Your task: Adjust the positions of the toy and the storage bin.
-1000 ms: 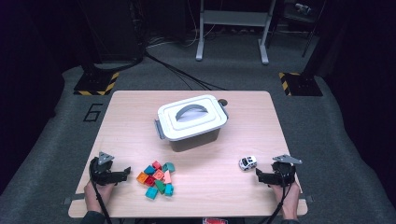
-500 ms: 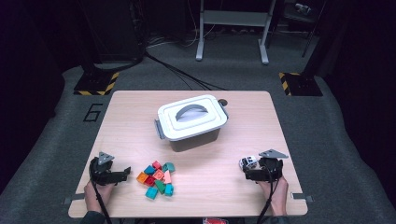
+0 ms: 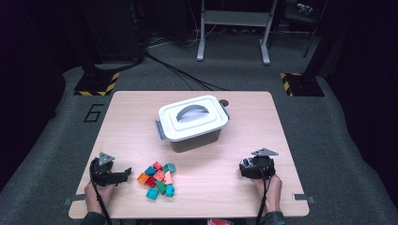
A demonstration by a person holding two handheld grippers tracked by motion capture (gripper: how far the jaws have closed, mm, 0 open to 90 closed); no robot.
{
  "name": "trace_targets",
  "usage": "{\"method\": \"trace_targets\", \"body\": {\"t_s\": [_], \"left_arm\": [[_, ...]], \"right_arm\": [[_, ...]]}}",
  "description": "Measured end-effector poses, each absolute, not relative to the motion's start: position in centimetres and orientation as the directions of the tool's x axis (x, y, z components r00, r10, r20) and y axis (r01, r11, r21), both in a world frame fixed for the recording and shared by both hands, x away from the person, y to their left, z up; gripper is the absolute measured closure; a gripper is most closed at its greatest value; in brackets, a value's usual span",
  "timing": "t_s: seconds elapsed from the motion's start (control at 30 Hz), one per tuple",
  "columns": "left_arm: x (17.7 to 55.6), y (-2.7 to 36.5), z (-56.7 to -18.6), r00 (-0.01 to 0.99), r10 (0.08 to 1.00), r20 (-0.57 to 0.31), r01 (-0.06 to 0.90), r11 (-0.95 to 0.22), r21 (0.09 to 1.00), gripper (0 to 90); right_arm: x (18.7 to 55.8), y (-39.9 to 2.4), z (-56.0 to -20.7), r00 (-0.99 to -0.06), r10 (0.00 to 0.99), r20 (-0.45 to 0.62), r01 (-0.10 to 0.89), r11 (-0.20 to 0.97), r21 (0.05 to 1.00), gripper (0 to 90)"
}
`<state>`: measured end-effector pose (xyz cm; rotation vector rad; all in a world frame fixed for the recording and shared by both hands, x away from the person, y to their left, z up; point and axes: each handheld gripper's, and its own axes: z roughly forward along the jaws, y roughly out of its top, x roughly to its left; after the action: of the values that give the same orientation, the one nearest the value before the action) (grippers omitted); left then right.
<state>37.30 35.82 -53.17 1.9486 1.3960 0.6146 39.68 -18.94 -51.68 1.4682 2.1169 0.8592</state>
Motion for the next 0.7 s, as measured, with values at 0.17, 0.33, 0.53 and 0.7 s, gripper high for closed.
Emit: {"method": "trace_targets", "body": {"t_s": [0.17, 0.33, 0.53, 0.7], "left_arm": [[37.31, 35.81, -53.17, 0.321, 0.947, 0.000, 0.640, -0.217, 0.737, 6.4], [37.31, 35.81, -53.17, 0.321, 0.947, 0.000, 0.639, -0.217, 0.737, 6.4], [37.29, 35.84, -53.12, 0.326, 0.945, 0.000, 0.642, -0.221, 0.734, 6.6], [37.29, 35.84, -53.12, 0.326, 0.945, 0.000, 0.642, -0.222, 0.734, 6.6]], "right_arm": [[39.81, -18.72, -51.79, -0.348, 0.937, -0.014, 0.680, 0.263, 0.685, 23.2], [39.80, -18.74, -51.75, -0.354, 0.935, -0.015, 0.681, 0.269, 0.681, 23.7], [39.84, -18.87, -51.81, -0.360, 0.933, -0.004, 0.681, 0.266, 0.683, 23.6], [39.86, -19.00, -51.90, -0.363, 0.932, 0.005, 0.677, 0.261, 0.688, 23.9]]}}
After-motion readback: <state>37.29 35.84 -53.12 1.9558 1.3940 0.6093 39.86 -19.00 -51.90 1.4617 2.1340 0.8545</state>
